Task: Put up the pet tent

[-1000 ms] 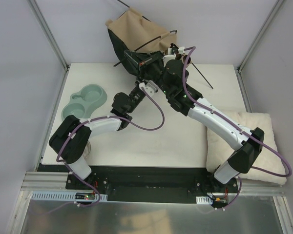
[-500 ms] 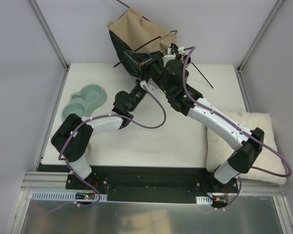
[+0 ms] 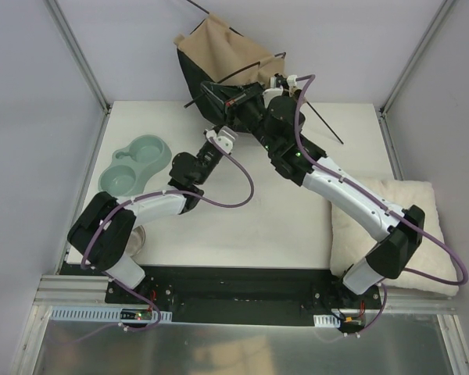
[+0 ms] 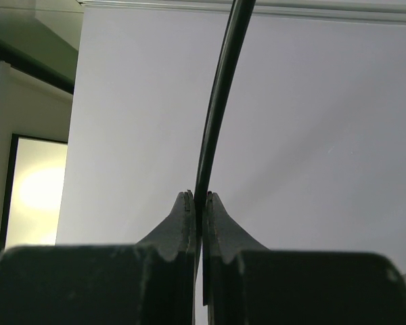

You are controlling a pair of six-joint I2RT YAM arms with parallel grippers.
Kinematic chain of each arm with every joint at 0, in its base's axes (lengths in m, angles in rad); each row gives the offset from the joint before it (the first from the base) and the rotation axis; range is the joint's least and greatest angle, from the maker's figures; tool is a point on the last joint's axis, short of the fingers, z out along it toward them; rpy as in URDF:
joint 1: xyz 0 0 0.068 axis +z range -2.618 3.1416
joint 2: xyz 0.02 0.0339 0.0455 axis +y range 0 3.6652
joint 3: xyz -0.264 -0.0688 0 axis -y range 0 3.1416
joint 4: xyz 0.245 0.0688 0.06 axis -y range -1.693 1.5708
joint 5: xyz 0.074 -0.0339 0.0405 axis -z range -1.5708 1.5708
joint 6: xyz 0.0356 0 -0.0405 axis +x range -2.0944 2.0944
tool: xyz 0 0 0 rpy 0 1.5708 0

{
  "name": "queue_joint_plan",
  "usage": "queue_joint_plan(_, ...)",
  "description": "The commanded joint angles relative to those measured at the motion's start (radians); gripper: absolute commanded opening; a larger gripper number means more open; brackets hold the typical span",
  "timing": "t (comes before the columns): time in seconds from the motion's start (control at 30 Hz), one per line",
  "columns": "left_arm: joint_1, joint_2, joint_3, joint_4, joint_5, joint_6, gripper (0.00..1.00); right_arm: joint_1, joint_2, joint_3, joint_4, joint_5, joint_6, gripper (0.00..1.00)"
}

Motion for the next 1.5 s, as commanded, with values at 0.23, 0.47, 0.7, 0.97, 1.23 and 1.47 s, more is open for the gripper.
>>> queue_joint_plan(0.23,0.077,-0.159,-0.131,0.022,0.058,-0.236,0.00,-0.086,-0.083,-0.096,0.088,0.026,-0.056,0.00)
queue_joint_plan(0.47,0.120,-0.247,-0.157,-0.086,0.153,-0.276,0.00,-0.137,-0.085,-0.117,0.103,0.073,-0.152,0.00)
queue_joint_plan(0.7,0.174,-0.294,-0.139,-0.184,0.231,-0.371,0.00,-0.169,-0.072,-0.140,0.122,0.077,-0.255,0.00)
queue_joint_plan(0.97,0.215,-0.336,-0.167,-0.221,0.291,-0.390,0.00,-0.172,-0.066,-0.162,0.125,0.138,-0.439,0.00)
queue_joint_plan(1.23,0.260,-0.365,-0.254,-0.199,0.366,-0.417,0.00,-0.178,-0.058,-0.219,0.217,0.202,-0.499,0.00)
queue_joint_plan(1.47,0.304,-0.385,-0.295,-0.221,0.439,-0.459,0.00,-0.184,-0.051,-0.248,0.270,0.311,-0.487,0.00)
